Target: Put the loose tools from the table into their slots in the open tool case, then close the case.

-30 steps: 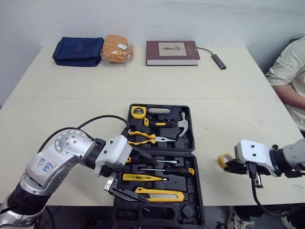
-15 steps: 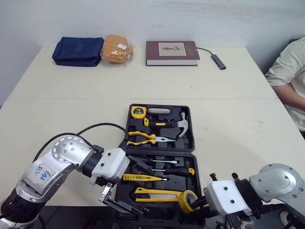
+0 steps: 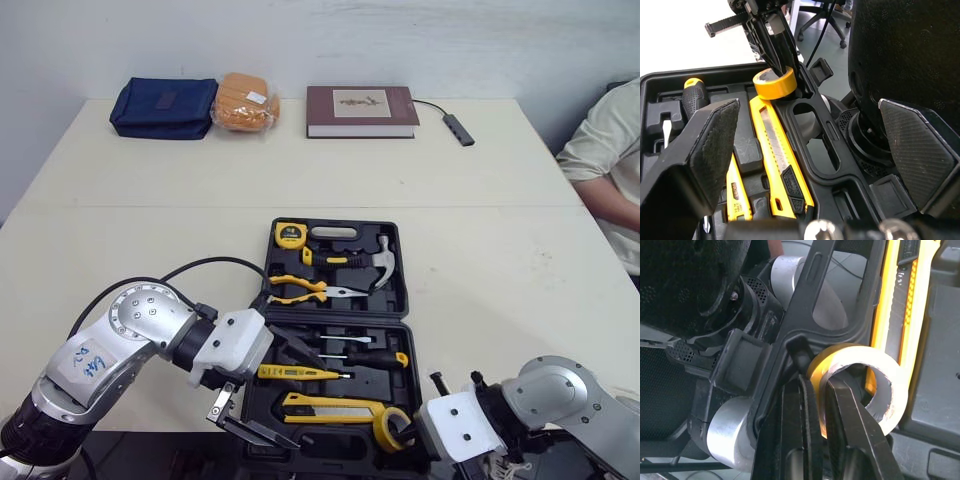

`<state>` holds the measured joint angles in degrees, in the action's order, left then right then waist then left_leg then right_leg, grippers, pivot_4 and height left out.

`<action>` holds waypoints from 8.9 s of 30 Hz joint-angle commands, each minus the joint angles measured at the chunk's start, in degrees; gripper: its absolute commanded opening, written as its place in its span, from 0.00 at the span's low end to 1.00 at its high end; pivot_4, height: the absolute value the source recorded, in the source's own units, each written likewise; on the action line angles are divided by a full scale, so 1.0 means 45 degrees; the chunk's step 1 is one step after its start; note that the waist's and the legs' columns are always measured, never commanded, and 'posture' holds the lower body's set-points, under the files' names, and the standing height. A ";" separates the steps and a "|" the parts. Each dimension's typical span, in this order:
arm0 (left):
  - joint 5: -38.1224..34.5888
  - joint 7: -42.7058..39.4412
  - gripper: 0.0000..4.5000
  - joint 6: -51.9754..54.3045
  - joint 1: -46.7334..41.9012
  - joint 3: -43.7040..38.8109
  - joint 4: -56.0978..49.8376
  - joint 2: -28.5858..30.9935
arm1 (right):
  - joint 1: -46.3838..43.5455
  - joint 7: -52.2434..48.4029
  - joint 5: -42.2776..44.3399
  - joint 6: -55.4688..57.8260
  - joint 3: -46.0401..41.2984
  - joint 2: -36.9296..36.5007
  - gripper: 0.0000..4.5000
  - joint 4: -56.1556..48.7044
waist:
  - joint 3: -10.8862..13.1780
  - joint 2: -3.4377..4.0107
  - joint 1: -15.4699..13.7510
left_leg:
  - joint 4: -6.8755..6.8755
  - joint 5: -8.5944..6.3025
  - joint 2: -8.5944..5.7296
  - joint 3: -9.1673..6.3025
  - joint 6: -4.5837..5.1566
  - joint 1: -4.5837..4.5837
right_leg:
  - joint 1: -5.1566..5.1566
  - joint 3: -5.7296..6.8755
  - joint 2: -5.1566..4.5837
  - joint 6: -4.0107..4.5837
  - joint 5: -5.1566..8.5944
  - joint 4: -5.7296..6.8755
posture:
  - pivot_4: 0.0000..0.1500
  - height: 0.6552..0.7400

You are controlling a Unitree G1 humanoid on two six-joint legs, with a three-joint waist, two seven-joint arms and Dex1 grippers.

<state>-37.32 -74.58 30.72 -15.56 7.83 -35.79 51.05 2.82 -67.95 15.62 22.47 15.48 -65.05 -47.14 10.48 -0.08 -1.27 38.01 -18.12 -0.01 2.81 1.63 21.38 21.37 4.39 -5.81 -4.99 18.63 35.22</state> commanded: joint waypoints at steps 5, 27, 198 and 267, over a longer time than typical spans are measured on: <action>-0.0247 0.0012 1.00 -0.0015 -0.0339 -0.0107 -0.0417 0.0028 | 0.0216 -0.0282 0.0578 0.0339 -0.0555 -0.0269 0.01 -0.0743 | 0.0000 0.0000 -0.0005 | 0.0000 0.0000 -0.0001 0.0000 0.0000 0.0000 | 0.0000 -0.0001 0.0000 0.0000 0.0000 0.0000 | 1.00 1.00; -0.0064 0.0060 1.00 -0.0229 -0.0195 0.0179 -0.0521 -0.0178 | 0.1368 -0.0642 0.2500 -0.1714 -0.1890 0.1854 0.22 0.0812 | -0.0003 -0.0008 -0.0007 | 0.0001 -0.0001 -0.0003 0.0000 0.0003 -0.0004 | -0.0009 -0.0001 -0.0002 -0.0001 -0.0001 0.0002 | 1.00 1.00; 0.4351 0.4088 0.51 0.2131 -0.2231 -0.2987 0.8204 -0.1658 | -0.4272 0.2665 0.0183 0.3635 -0.4530 0.3107 0.57 0.7943 | 0.0009 -0.0019 0.0306 | 0.0002 0.0024 -0.0030 0.0000 0.0008 0.0008 | 0.0044 0.0020 -0.0056 -0.0008 -0.0005 0.0106 | 1.00 1.00; 0.3714 0.9459 0.01 0.7471 -0.6040 -0.1912 0.9224 -0.5738 | -1.1227 1.0620 0.1582 1.0637 -0.5106 0.9409 0.00 1.0269 | -0.0136 -0.0040 0.0306 | 0.0006 0.0093 -0.0069 0.0054 -0.0009 0.0156 | 0.0249 -0.0050 -0.0058 -0.0029 -0.0017 0.0197 | 1.00 1.00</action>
<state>-19.96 -31.00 67.65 -42.39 -1.97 5.63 26.70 -45.97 -20.57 22.34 75.68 -5.16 -23.54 3.46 9.86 -0.26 0.10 38.04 -17.69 -0.33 3.05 1.59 22.14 22.56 4.17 -6.07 -5.12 18.55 36.11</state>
